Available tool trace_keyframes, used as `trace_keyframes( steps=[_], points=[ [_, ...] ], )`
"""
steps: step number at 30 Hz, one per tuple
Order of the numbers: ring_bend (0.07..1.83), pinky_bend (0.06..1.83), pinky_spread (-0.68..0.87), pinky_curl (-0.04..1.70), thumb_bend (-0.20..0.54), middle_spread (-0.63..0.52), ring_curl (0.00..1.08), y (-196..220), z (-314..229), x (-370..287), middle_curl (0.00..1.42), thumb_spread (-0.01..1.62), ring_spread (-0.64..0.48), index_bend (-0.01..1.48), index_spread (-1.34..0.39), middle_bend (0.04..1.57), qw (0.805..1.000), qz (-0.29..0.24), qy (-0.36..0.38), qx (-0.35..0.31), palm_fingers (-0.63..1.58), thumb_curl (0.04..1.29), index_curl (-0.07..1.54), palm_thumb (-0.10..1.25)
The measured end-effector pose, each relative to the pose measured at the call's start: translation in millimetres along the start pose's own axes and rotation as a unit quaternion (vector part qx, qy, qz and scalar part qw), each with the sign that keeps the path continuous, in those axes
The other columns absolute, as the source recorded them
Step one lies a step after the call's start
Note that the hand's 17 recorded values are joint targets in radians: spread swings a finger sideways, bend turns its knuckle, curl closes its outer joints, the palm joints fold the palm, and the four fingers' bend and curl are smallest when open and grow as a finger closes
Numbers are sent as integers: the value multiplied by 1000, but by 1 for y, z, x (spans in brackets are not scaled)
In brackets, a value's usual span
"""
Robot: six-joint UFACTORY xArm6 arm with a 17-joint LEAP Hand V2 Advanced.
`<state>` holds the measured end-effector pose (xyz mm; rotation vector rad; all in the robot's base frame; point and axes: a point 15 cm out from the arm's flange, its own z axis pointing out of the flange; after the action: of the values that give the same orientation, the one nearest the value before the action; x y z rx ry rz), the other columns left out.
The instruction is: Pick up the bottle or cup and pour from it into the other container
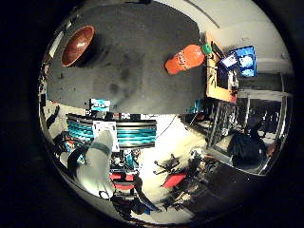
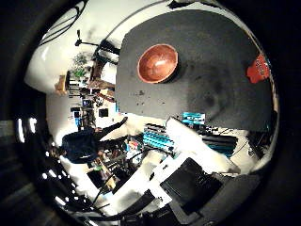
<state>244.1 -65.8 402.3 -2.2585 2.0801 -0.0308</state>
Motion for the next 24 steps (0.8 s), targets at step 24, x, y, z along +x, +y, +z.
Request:
trace_keyframes(
  steps=[24],
  points=[
    [538, 787, 415, -13, -25, -92, 251, -56, -45, 22, 344, 999, 0, 173, -350, 275, 969, 77, -134, 194, 472, 380, 298, 708]
  ],
)
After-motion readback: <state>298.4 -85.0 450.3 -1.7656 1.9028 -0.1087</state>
